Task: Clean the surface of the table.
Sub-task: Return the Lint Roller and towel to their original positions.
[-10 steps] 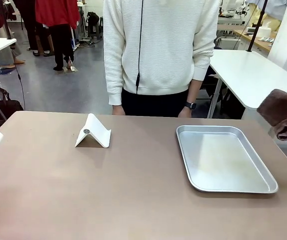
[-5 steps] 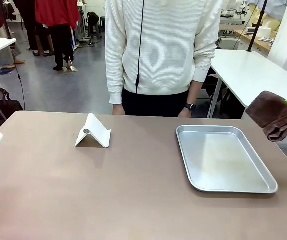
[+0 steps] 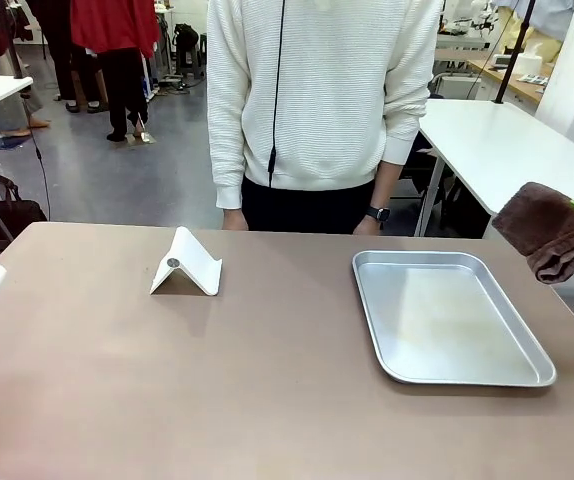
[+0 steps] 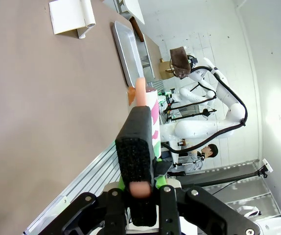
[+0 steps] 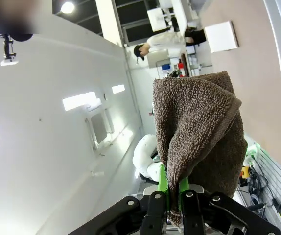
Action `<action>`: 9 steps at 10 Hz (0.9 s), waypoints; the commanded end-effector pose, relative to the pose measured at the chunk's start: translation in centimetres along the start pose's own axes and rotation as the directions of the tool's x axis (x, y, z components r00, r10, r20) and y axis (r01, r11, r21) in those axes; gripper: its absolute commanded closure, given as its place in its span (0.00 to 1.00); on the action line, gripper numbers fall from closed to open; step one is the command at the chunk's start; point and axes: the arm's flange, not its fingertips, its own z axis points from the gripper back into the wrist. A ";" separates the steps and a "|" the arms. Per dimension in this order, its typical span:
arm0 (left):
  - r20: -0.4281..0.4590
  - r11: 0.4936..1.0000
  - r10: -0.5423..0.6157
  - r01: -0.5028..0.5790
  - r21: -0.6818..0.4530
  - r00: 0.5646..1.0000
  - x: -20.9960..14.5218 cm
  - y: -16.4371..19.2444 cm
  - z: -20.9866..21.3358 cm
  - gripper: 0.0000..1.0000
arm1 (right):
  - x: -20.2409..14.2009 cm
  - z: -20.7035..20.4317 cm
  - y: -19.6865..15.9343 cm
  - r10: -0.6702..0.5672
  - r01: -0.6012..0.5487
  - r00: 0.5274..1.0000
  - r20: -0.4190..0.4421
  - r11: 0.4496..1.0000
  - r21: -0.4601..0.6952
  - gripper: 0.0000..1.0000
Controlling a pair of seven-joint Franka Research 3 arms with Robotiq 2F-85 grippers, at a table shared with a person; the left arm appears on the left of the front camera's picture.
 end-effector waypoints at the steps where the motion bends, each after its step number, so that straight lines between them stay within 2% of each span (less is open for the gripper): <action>1: -0.003 1.000 -0.006 0.006 0.000 1.000 -0.1 -0.3 -0.1 0.78 | 0.1 0.0 0.5 -0.016 0.016 1.000 0.007 1.000 0.011 0.92; 8: 0.000 1.000 0.000 0.000 0.000 1.000 0.0 0.0 0.0 0.78 | 0.0 0.0 0.0 0.000 0.000 1.000 0.000 1.000 0.000 0.92; 9: 0.075 0.998 0.008 -0.003 -0.062 0.997 -0.4 -1.6 0.2 0.78 | -0.1 -0.4 0.4 0.034 -0.033 0.999 -0.008 0.998 0.045 0.92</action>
